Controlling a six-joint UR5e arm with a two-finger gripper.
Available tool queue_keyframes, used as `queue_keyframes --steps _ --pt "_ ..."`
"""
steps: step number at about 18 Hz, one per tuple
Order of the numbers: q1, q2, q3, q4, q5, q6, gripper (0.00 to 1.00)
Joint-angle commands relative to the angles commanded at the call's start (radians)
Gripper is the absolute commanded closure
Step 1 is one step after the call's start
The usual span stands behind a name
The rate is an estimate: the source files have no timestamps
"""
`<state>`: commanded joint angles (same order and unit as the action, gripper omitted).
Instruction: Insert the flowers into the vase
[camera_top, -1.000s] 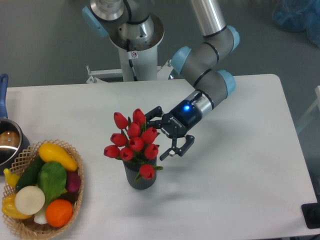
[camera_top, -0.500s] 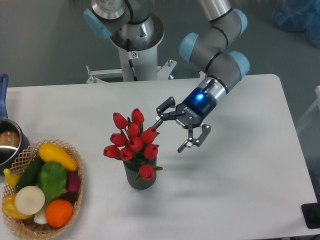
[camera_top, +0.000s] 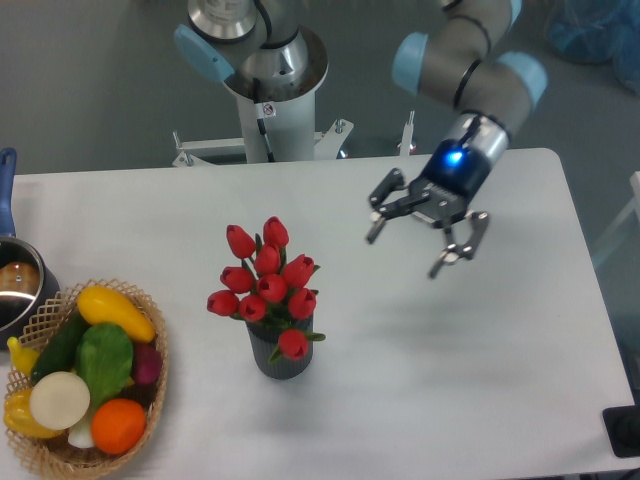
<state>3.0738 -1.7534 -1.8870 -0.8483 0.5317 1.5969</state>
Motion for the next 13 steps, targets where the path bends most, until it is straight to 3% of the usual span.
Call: queue_keyframes --steps 4,9,11,13 --pt "0.14 0.044 0.04 -0.002 0.207 0.006 0.0" --pt "0.233 0.107 0.055 -0.009 0.524 0.011 0.0" --pt "0.262 0.144 0.057 -0.041 0.634 0.015 0.0" --pt "0.287 0.155 0.083 -0.109 0.713 0.044 0.0"
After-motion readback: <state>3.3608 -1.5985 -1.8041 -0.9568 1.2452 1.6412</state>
